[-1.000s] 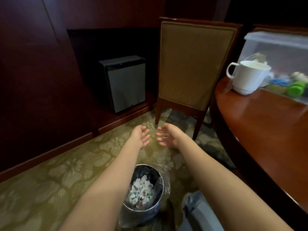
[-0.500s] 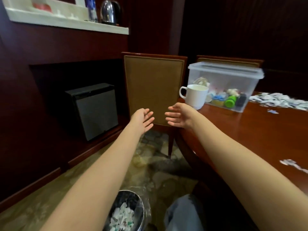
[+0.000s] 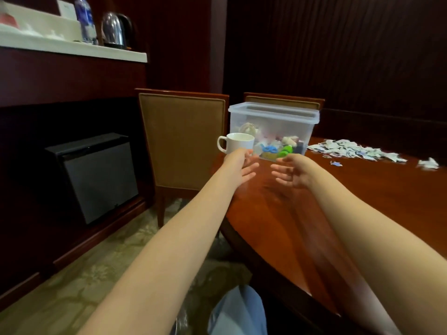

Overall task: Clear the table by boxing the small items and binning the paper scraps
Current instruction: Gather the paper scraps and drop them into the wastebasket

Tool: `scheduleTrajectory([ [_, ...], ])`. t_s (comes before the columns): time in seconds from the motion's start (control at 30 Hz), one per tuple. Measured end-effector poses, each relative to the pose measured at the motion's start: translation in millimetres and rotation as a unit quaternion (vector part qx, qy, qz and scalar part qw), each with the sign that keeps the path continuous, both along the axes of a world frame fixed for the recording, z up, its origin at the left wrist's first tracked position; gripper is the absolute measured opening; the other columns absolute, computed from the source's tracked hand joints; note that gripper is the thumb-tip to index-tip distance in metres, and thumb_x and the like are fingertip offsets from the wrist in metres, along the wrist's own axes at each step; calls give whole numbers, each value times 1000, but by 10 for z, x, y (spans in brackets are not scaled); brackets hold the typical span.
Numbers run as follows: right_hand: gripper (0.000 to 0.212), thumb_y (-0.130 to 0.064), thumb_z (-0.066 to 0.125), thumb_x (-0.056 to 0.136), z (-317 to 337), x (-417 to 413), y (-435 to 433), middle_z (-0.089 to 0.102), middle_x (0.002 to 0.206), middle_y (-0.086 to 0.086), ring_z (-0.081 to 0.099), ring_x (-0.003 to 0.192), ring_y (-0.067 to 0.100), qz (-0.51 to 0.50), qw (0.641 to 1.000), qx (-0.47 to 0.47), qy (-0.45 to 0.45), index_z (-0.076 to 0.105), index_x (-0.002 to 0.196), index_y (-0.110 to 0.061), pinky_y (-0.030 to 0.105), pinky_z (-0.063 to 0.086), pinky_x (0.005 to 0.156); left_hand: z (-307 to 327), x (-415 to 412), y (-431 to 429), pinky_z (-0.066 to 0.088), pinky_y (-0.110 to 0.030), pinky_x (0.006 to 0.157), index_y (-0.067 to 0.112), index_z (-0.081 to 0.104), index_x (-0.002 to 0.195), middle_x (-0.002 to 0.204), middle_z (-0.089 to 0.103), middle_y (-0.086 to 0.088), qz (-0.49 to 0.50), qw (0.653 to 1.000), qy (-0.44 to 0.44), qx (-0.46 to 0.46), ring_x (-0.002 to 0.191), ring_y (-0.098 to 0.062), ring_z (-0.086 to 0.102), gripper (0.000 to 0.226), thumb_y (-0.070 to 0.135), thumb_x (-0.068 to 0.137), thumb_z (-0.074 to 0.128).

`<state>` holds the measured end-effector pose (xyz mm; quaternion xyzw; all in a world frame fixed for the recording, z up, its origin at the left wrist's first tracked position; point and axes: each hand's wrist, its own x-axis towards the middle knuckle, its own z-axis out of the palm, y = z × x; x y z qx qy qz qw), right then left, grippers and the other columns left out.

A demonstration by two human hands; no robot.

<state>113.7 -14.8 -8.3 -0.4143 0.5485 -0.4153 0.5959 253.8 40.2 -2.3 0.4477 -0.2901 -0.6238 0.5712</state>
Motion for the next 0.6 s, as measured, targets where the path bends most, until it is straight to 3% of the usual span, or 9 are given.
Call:
scheduleTrajectory([
  [0.07, 25, -16, 32, 99, 25, -206, -29, 59, 82, 4, 56, 71, 17, -16, 1000, -2, -5, 50, 83, -15, 29, 46, 64, 37, -205, -88, 41, -34, 91, 9, 50, 131, 113, 63, -6, -14, 1000, -13, -6, 75, -13, 54, 39, 6, 95, 36],
  [0.13, 25, -17, 31, 99, 53, -434, -58, 59, 82, 4, 56, 72, 17, -32, 999, -2, -5, 50, 84, -15, 29, 44, 62, 45, -416, -183, 40, -34, 93, 10, 51, 131, 107, 62, -4, -31, 999, -33, -2, 77, -13, 54, 42, 4, 93, 34],
  [0.33, 23, -15, 34, 100, 128, -1169, -203, 58, 84, 5, 55, 74, 17, -93, 995, -15, 16, 52, 87, -13, 29, 44, 64, 111, -1069, -456, 40, -34, 96, 12, 50, 132, 129, 57, -5, -104, 991, -78, 6, 90, -15, 54, 37, 12, 98, 33],
  [0.5, 20, -13, 37, 98, 89, -1663, -525, 58, 83, 5, 55, 73, 17, -141, 990, -16, 29, 54, 88, -12, 28, 45, 63, 255, -1614, -858, 46, -32, 89, 12, 52, 131, 132, 56, -6, -142, 978, -151, -22, 97, -17, 57, 36, 12, 98, 36],
  [0.6, 17, -14, 36, 99, 57, -1886, -786, 58, 83, 5, 55, 72, 17, -158, 987, -13, 41, 52, 98, -11, 28, 45, 64, 252, -1902, -1176, 42, -34, 99, 12, 48, 134, 135, 54, -7, -158, 969, -187, -20, 119, -21, 53, 37, 14, 99, 36],
])
